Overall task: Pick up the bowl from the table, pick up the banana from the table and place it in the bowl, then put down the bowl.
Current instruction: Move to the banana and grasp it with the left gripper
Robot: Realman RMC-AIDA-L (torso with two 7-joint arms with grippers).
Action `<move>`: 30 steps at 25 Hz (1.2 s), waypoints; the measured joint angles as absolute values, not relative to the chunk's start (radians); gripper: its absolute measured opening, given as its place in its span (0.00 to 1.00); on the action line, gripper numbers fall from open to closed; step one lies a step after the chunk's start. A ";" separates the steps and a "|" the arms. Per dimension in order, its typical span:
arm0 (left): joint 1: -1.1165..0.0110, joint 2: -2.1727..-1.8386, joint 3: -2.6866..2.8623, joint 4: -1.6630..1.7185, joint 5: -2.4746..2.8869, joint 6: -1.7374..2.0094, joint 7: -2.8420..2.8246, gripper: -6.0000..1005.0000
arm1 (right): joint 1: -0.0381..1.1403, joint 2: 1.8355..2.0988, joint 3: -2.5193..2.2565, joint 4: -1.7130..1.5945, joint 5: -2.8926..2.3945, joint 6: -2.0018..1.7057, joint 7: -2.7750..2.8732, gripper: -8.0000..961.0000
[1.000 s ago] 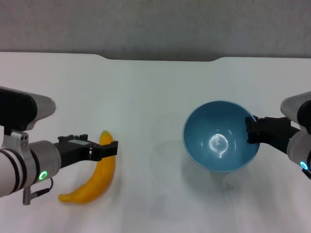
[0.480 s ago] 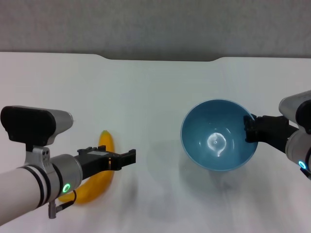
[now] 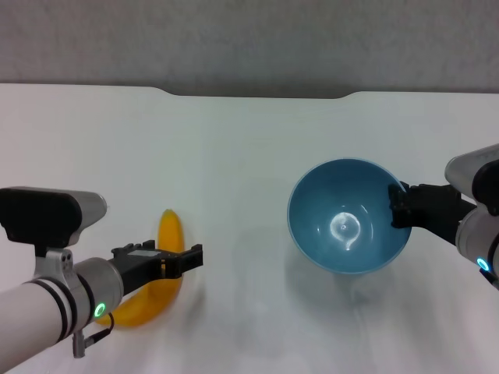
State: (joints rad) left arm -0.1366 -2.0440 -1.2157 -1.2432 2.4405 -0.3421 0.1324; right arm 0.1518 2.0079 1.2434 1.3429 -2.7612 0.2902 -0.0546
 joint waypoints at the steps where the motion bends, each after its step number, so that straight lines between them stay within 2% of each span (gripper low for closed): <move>1: -0.138 -2.044 -1.213 -1.236 2.440 -0.335 0.130 0.90 | 0.152 2.008 1.243 1.343 -2.761 0.289 -0.055 0.06; 30: -0.196 -2.043 -1.195 -1.061 2.407 -0.302 0.092 0.90 | 0.141 2.008 1.233 1.355 -2.761 0.285 -0.059 0.06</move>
